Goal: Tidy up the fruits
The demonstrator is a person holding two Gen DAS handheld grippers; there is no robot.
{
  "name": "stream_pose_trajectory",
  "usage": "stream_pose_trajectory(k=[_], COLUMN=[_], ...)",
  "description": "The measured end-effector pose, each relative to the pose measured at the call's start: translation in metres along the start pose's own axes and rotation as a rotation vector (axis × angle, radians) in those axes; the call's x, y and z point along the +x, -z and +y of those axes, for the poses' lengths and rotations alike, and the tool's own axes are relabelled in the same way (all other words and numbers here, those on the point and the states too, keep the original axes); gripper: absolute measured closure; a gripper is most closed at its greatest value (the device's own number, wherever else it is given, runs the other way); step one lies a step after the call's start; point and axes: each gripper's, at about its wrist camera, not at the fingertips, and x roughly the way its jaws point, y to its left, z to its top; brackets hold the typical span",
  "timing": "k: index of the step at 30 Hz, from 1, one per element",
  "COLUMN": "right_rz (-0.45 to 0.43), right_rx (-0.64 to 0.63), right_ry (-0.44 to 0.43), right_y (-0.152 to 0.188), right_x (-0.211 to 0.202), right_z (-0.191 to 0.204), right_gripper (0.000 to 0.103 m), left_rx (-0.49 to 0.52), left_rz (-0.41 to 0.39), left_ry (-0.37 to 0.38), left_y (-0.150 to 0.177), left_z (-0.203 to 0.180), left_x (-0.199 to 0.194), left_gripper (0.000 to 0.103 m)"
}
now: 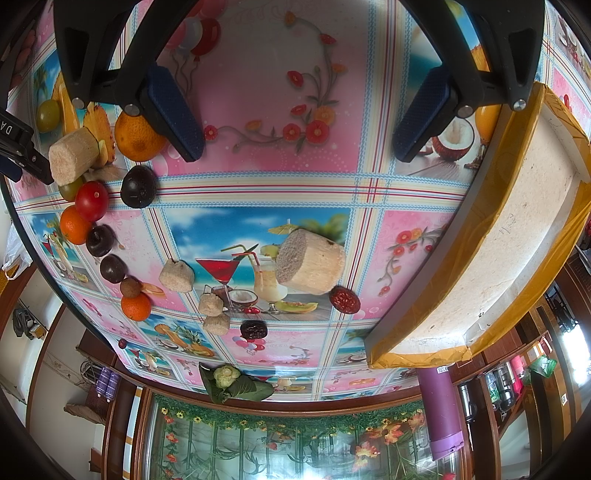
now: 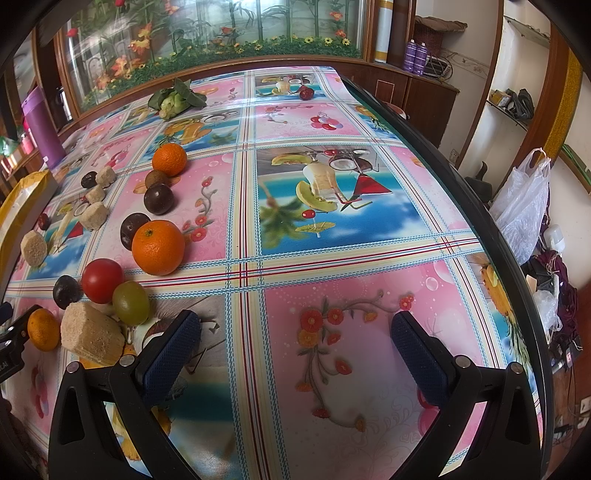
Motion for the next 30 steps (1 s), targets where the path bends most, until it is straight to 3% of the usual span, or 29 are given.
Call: stream_pose_trajectory(k=[10, 19, 30], right_rz=[0.007, -0.026, -0.141], right_rx=[-0.025, -0.052, -0.104], right_ry=[0.023, -0.012, -0.039], right_y=[0.000, -0.005, -0.005], right_x=[-0.010, -0.063, -0.110], right_z=[0.003, 0.028, 0.054], right_gripper=[0.000, 0.000, 0.000], left_rx=[-0.014, -0.056, -0.086], left_rz=[0.016, -0.049, -0.170], left_ry=[-0.001, 0.033, 0.042], left_y=[-0.002, -0.015, -0.012], left_z=[0.001, 0.021, 0.030], left_x=[-0.001, -0.047, -0.097], left_gripper=[0.000, 0.000, 0.000])
